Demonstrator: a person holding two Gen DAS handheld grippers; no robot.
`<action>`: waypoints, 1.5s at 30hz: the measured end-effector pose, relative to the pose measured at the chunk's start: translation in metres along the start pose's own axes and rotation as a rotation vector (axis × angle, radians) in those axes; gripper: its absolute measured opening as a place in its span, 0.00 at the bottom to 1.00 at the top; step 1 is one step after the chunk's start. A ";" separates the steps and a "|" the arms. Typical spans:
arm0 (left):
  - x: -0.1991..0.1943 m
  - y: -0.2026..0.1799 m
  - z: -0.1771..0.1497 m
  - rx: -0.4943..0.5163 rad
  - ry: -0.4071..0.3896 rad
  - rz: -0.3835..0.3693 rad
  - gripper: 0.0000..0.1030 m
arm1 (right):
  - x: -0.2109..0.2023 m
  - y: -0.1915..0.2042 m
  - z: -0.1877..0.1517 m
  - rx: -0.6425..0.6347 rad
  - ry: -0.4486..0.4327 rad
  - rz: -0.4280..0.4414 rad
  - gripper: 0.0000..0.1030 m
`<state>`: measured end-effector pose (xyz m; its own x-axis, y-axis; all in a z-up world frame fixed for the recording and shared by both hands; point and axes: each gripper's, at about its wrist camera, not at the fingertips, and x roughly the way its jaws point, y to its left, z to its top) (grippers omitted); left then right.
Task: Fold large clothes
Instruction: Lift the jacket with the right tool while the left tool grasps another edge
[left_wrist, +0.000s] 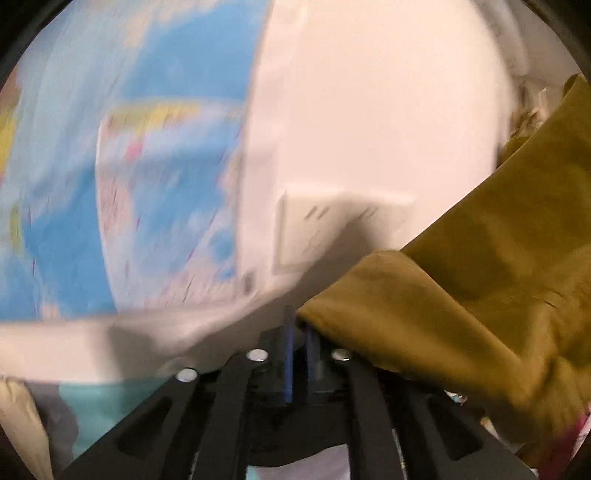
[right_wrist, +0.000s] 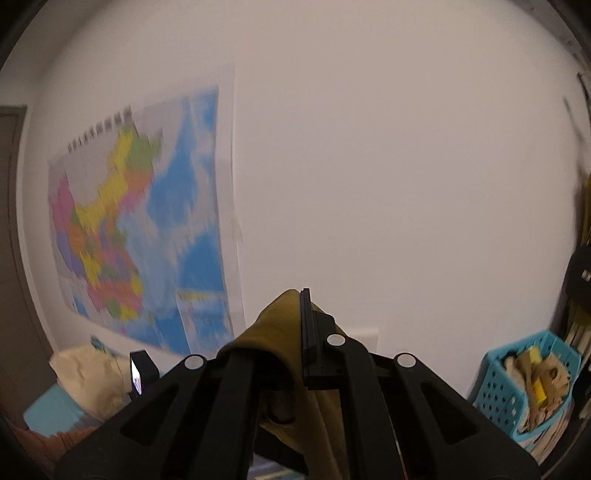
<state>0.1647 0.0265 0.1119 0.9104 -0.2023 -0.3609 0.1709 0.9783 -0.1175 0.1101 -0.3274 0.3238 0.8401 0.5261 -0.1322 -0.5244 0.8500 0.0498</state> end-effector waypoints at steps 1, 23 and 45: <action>-0.007 -0.007 0.002 0.026 -0.023 -0.016 0.44 | -0.010 0.003 0.007 -0.018 -0.015 -0.018 0.01; -0.050 -0.097 0.016 0.090 -0.134 -0.148 0.00 | -0.177 0.000 0.017 -0.003 -0.126 -0.049 0.01; -0.478 -0.035 0.053 0.143 -0.431 0.461 0.00 | -0.260 0.072 -0.021 -0.034 -0.146 0.331 0.02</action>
<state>-0.2564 0.0917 0.3377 0.9670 0.2471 0.0622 -0.2522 0.9629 0.0963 -0.1486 -0.4038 0.3405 0.6338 0.7730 0.0281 -0.7734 0.6330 0.0327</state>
